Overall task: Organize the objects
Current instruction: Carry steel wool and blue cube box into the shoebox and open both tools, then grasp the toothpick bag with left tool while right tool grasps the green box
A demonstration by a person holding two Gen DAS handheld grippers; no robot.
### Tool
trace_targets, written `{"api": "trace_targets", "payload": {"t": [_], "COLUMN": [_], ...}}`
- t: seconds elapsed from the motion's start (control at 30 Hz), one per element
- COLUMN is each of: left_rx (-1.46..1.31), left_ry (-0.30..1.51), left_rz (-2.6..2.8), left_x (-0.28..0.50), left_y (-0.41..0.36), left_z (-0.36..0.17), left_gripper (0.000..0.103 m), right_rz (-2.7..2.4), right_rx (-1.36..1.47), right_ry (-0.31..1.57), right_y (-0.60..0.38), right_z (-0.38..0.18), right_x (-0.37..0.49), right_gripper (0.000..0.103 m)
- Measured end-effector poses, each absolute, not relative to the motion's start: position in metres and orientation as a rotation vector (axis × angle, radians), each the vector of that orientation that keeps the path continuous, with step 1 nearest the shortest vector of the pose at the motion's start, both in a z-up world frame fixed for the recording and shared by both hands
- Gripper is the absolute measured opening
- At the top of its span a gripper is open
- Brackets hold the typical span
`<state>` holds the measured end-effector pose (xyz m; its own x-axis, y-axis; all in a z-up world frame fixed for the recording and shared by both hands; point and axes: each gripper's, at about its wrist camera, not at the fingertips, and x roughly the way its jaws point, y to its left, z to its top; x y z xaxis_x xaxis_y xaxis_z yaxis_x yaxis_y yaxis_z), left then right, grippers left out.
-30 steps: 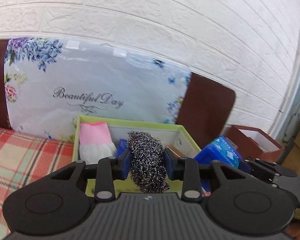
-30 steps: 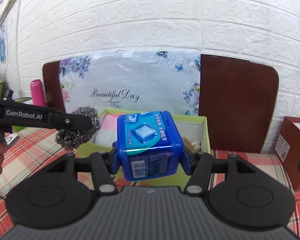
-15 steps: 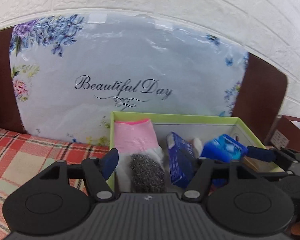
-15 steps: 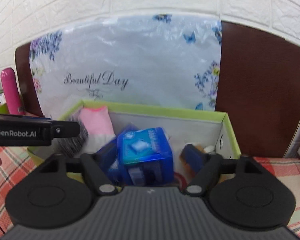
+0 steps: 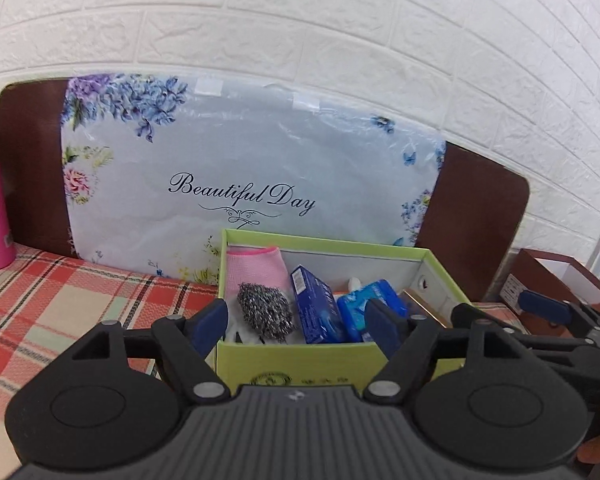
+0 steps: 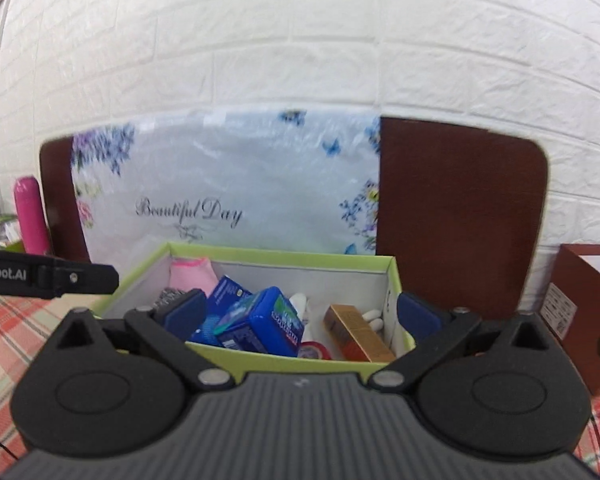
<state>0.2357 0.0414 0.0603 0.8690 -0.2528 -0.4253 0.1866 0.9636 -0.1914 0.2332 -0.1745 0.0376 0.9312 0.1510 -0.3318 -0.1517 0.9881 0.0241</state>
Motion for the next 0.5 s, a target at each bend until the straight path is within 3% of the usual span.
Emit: {"api": "trace_targets", "payload": {"t": [0.2, 0.5], "left_rx": [-0.088, -0.093], "left_ry": [0.482, 0.591], "left_rz": [-0.242, -0.262], "left_x": [0.183, 0.142], "left_y": [0.029, 0.017], "left_z": [0.049, 0.008], "left_gripper": [0.081, 0.081], "right_rz": [0.180, 0.171], "right_rx": [0.041, 0.083], "right_ry": [0.347, 0.421], "right_y": [-0.187, -0.199], "right_z": [0.041, 0.004], "right_x": [0.169, 0.101], "right_gripper": [0.103, 0.103]}}
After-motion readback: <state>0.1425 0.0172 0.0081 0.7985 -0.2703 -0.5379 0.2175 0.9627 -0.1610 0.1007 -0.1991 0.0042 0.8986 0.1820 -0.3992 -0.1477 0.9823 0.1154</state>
